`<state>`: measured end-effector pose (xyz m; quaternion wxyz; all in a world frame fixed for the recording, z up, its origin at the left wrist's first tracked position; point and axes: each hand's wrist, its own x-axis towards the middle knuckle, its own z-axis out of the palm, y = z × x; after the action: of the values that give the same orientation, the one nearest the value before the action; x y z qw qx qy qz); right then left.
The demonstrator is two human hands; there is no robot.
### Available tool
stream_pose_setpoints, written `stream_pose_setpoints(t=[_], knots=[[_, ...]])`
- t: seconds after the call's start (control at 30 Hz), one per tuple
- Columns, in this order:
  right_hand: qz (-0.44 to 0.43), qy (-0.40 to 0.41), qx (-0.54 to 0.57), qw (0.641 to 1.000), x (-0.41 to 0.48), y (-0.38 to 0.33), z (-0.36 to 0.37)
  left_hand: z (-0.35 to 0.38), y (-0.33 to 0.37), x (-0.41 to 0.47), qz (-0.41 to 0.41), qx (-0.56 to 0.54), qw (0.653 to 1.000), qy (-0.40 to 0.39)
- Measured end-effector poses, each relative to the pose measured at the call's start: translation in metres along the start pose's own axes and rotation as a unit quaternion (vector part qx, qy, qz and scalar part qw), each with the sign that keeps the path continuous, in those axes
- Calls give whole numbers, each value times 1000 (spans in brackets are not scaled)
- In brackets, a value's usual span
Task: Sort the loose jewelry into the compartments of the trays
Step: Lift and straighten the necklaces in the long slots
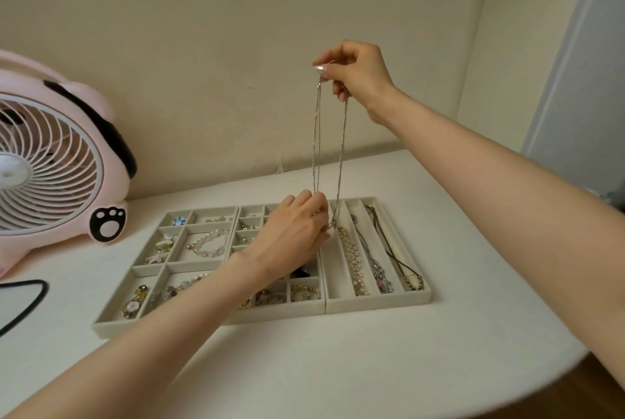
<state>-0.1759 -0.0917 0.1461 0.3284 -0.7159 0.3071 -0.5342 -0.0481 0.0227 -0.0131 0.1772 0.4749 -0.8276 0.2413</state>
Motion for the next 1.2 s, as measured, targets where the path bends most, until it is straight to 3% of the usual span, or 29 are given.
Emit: stream_pose_setpoints(t=[0.23,0.5,0.77,0.97,1.2], knots=[[-16,0,-3,1000,-2,-12,-4,6,8,5,-67,-72,995,27],[-16,5,3,1000,-6,-18,-7,4,13,6,-123,-70,989,36],[-15,7,6,1000,-8,-23,-10,-1,15,0,-42,3,997,63],[5,24,51,998,-10,-12,-9,-5,17,-9,63,39,995,67],[40,68,60,995,-10,5,-11,-11,20,-12,0,30,995,92]])
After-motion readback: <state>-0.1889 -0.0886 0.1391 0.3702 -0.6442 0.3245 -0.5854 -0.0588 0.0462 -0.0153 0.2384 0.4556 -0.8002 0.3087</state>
